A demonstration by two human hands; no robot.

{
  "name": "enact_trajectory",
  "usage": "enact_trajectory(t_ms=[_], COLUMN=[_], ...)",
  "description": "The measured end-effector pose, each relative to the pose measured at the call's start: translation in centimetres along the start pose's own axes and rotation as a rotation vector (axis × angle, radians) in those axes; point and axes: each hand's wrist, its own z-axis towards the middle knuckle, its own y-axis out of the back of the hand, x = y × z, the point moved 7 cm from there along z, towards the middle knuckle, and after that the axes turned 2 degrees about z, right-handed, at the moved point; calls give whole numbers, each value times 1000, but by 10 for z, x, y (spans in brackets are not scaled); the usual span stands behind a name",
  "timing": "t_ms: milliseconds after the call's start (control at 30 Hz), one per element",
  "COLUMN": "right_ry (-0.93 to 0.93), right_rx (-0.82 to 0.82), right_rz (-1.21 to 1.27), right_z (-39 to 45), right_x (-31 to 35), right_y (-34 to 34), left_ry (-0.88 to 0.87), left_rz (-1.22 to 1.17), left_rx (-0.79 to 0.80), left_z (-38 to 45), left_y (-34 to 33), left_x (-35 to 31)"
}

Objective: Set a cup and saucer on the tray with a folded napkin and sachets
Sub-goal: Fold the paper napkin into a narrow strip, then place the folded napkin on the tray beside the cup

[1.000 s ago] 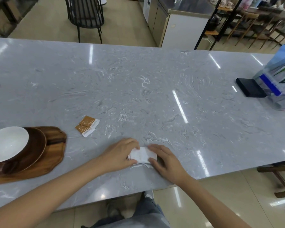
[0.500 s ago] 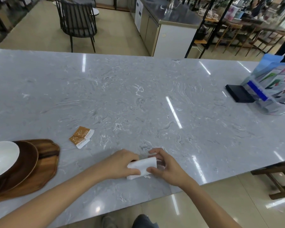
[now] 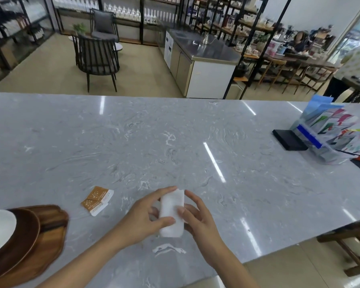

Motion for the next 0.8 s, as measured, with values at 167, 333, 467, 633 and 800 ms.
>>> enact_trajectory(t_ms=[167,333,467,633,800], right_ry=[10,110,177,187,149], right_rx=[7,-50,-54,-15,40], right_rz=[-19,-76,-98,-81,-159], right_z=[-23,-37,-48,-64,-94], right_x=[-14,-17,-19,-39,-61], right_y=[-17,-36,-60,-101,-150], left_ry=[104,110,70,139,160], left_rz=[-289,-325,-305,-280,-280], left_rx=[-192,-297,-256,-228,-320], left_z=[-8,-30,-59,-112,-181], left_y=[15,32,45,72,98], left_x=[17,24,25,40,59])
